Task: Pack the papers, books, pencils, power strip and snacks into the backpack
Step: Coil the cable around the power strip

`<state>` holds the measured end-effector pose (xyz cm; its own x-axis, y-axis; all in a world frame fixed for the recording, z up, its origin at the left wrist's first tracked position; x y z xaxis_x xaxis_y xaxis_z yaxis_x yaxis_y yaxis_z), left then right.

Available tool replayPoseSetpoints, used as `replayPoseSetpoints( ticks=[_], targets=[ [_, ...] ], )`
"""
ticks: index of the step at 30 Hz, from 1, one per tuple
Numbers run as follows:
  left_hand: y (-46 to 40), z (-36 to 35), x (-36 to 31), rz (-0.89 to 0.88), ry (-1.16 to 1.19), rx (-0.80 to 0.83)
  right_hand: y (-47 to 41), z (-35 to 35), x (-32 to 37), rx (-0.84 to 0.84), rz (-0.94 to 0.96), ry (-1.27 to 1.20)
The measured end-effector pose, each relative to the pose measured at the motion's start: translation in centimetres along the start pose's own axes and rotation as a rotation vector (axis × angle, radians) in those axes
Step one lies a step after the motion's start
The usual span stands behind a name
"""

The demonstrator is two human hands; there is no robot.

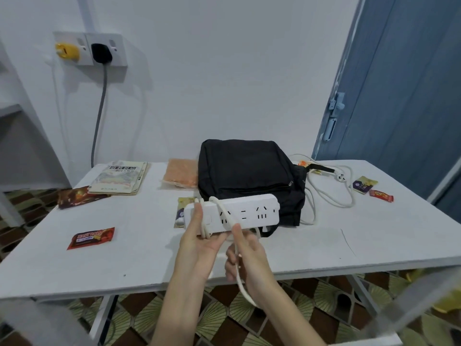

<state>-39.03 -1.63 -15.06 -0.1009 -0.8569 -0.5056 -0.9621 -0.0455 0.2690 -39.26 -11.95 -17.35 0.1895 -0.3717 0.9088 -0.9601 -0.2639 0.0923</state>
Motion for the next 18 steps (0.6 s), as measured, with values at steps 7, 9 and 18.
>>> replayPoseSetpoints(
  ticks=[7, 9, 18],
  targets=[
    [-0.2, 0.6, -1.0, -0.035, -0.311, 0.039, -1.5, 0.9, 2.8, 0.04, 0.102, 0.002],
    [-0.2, 1.2, -1.7, 0.022, -0.343, 0.042, -1.4, 1.0, 3.5, 0.057, 0.109, 0.005],
    [0.4, 3.5, -3.7, 0.207, -0.769, 0.211, -1.4, 2.3, 6.5, 0.166, 0.079, 0.28]
  ],
)
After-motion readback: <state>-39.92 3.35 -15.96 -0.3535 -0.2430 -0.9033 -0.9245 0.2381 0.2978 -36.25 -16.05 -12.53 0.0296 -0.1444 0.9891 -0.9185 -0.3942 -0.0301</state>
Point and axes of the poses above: each hand's wrist, its own y-axis away from the middle knuckle, its own z-axis out of the back of the hand, x = y × z, the point moved 2 cm from there along -y, towards the middle knuckle, and after that the axes turned 6 degrees about z, right-handed, at the moved point
